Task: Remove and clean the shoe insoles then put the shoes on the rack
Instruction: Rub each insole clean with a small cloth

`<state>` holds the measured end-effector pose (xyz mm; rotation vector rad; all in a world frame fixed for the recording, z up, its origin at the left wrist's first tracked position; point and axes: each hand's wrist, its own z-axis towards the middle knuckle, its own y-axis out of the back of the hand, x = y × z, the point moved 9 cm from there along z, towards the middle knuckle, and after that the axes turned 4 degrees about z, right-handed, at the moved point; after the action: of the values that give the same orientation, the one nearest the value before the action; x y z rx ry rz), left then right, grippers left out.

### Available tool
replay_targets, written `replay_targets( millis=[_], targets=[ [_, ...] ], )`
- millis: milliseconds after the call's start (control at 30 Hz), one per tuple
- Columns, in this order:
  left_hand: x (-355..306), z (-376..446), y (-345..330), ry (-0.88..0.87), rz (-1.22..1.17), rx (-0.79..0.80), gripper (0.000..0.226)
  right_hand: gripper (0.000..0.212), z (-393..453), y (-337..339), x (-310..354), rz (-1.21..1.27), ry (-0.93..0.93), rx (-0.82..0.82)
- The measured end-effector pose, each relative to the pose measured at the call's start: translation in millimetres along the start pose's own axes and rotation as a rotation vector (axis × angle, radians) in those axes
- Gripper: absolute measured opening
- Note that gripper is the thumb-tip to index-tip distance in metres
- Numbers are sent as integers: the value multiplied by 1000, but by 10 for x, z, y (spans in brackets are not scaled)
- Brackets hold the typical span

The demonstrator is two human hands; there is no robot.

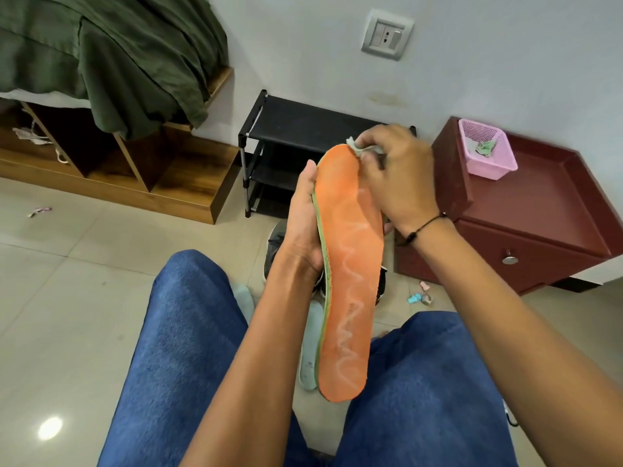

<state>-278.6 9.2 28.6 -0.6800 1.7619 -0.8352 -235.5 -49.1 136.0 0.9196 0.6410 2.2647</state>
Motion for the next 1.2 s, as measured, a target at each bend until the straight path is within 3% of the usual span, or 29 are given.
replay_targets(
  millis=[167,333,433,500,633,767,900,1067,1200],
  targets=[
    [-85,21,109,-75,48,-55,69,15,-133,-171,122,-63,95,37],
    [-30,71,109,-65,106,-64,77,15,-220,-145,164,-45,65,64],
    [18,95,101,9,64,-2,78,22,-488,-225,320,94,-55,96],
    [25,79,97,34,55,41,81,15,-659,-275,381,190,-102,157],
    [-36,56,78,23,26,26,82,17,-619,-209,158,381,-255,315],
    [-153,24,101,-114,118,-121,82,13,-248,98,112,89,-66,86],
    [-102,105,119,-125,76,-87,78,15,-250,-112,230,-123,57,113],
    [-76,110,93,-42,-46,53,66,16,-674,-254,499,96,-68,166],
    [-60,132,47,-58,-73,67,71,10,-690,-151,242,281,-316,229]
  ],
)
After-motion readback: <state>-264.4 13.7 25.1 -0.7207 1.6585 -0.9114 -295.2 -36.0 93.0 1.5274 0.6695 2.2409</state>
